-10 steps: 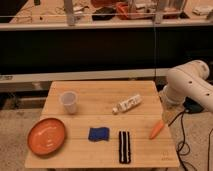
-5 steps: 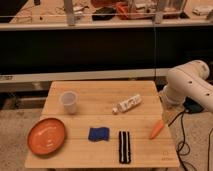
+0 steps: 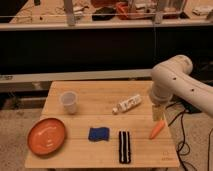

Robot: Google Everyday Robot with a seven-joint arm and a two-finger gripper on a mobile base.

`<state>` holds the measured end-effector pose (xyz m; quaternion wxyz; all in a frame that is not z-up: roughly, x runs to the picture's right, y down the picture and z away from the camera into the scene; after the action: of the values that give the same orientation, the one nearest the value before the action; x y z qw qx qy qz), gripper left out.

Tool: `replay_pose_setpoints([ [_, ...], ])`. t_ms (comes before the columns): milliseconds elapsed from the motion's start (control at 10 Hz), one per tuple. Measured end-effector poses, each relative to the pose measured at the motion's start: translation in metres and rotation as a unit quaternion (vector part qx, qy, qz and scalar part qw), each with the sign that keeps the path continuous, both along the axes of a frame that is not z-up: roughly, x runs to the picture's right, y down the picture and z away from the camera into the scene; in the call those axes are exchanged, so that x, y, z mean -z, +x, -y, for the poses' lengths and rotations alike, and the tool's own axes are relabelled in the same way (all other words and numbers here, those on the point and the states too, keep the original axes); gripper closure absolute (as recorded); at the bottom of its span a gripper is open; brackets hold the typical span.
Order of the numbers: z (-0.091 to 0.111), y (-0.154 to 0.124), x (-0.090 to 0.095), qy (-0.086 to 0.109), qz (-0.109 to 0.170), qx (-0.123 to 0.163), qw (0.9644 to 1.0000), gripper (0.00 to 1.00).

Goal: Push the ceramic bowl across the table

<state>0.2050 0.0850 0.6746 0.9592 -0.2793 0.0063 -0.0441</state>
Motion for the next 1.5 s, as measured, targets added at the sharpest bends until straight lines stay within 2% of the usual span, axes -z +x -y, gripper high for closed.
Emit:
replay_pose_setpoints([
  [400, 0.008, -0.039, 0.005, 0.004, 0.020, 0.038, 0.9991, 0.20],
  [700, 0.006, -0.108, 0.007, 0.015, 0.050, 0.073, 0.9960, 0.20],
  [1100, 0.005, -0.134, 0.008, 0.027, 0.067, 0.095, 0.9929, 0.20],
  [1300, 0.005, -0.161, 0.008, 0.042, 0.084, 0.111, 0.9894, 0.20],
  [1500, 0.003, -0.174, 0.009, 0.052, 0.093, 0.122, 0.9868, 0.20],
])
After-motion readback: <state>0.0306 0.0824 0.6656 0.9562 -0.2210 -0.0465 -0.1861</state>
